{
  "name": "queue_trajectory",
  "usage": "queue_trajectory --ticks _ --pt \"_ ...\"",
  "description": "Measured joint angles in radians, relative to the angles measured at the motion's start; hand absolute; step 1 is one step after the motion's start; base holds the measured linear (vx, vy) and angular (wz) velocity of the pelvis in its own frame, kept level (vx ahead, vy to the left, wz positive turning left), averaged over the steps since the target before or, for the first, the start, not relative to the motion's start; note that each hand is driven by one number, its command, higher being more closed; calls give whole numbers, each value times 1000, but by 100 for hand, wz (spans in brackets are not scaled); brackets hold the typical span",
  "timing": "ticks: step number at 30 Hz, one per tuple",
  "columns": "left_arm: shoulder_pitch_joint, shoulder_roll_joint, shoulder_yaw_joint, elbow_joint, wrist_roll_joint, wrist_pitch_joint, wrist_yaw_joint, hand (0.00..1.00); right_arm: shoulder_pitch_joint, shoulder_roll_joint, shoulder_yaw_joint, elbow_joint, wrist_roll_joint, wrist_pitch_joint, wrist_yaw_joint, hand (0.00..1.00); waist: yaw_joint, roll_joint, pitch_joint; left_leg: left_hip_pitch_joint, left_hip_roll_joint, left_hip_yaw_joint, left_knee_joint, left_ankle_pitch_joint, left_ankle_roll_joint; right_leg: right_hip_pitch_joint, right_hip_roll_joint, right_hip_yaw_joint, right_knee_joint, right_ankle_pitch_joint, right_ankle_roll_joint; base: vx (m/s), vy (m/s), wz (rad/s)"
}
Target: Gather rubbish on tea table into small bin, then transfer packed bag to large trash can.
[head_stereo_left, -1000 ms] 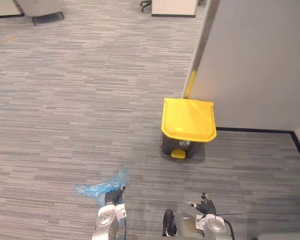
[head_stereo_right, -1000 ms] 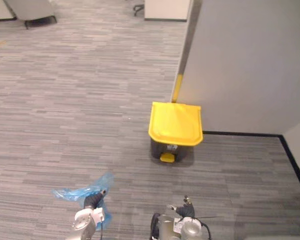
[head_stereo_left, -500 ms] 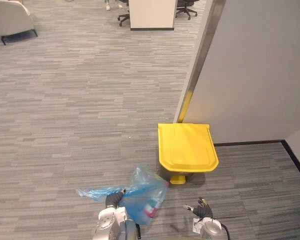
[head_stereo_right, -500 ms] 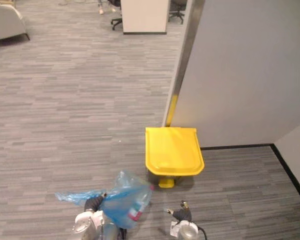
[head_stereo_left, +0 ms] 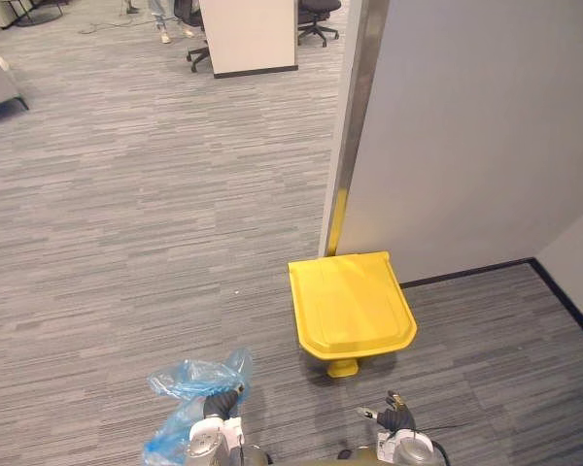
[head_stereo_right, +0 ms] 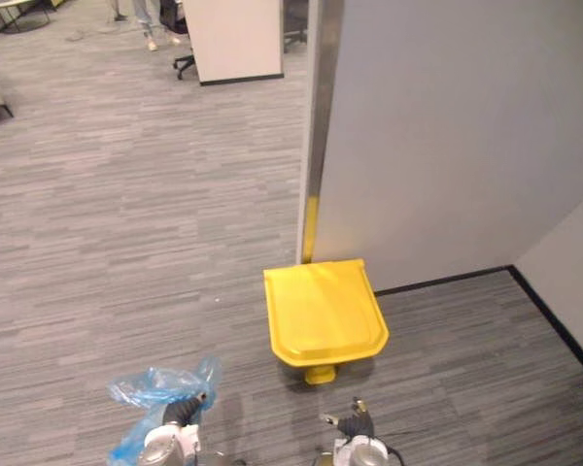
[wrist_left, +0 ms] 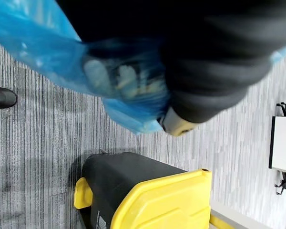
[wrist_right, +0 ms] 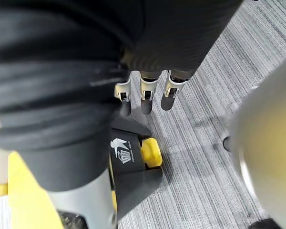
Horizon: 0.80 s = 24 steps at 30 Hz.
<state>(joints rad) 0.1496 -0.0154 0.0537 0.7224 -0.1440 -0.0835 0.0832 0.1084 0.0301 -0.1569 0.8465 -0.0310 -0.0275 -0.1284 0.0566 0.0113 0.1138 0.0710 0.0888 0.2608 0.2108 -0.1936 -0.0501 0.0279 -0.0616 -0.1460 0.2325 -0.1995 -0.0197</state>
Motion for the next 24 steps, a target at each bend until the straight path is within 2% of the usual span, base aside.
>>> queue_trajectory --ticks 2,4,5,6,7,8,10,14,17,21,24 --pt "-2 1 0 3 6 4 -1 100 -1 5 -1 -2 3 0 0 0 0 -22 14 -48 16 -9 129 0 0 32 -2 -3 -28 9 -5 111 -82 3" --pt "-5 -7 6 -4 7 3 -7 100 -5 10 1 -6 4 0 0 0 8 -22 29 -144 53 -30 345 -3 -3 67 0 7 -56 38 -1 80 7 -16" --pt "-11 -12 6 -7 7 2 -9 100 -10 7 1 -6 4 0 -1 0 11 -27 33 -151 56 -29 359 -25 -5 75 -2 23 -60 38 -1 64 88 -31" --pt "-15 -24 6 -7 7 2 -10 100 -10 1 1 -9 4 0 -2 0 9 -13 32 -151 61 -38 312 -31 -5 75 2 33 -56 38 -1 46 119 -42" --pt "-21 -33 -5 -6 7 2 -15 100 -12 -6 -1 -12 4 0 -4 0 5 10 32 -137 64 -58 237 -6 -4 71 13 49 -52 32 9 43 177 -58" --pt "-23 -36 -1 -6 6 2 -21 100 -20 -2 -1 -19 6 1 -4 0 4 10 27 -106 37 -55 176 -7 -6 59 0 77 -58 26 20 19 157 -48" --pt "-34 -35 -3 -5 5 2 -21 100 -20 11 -6 -25 10 1 -4 0 0 2 26 -94 23 -54 129 -7 -6 41 -10 86 -61 27 30 -18 103 -20" --pt "-25 -36 -13 -2 6 2 -22 100 -1 17 -18 -23 9 4 -2 0 0 -1 26 -29 8 -36 36 -4 -6 41 -13 117 -66 38 46 -73 79 -18" --pt "-10 -35 -13 9 7 2 -22 100 -4 14 -17 -6 9 3 -1 0 0 -5 14 -13 1 -21 -14 26 -8 23 -11 141 -78 54 50 -107 15 -23" --pt "-10 -32 -12 39 7 2 -20 100 -17 9 -16 3 9 4 -1 0 2 -1 8 -17 -3 -4 -48 50 -6 -7 -4 169 -84 78 51 -77 -9 -20" --pt "-8 -29 -2 37 6 2 -18 100 -21 6 -7 8 7 6 -3 0 4 -3 9 -22 -7 10 -24 37 -1 -27 -4 193 -53 73 60 -56 13 -22"
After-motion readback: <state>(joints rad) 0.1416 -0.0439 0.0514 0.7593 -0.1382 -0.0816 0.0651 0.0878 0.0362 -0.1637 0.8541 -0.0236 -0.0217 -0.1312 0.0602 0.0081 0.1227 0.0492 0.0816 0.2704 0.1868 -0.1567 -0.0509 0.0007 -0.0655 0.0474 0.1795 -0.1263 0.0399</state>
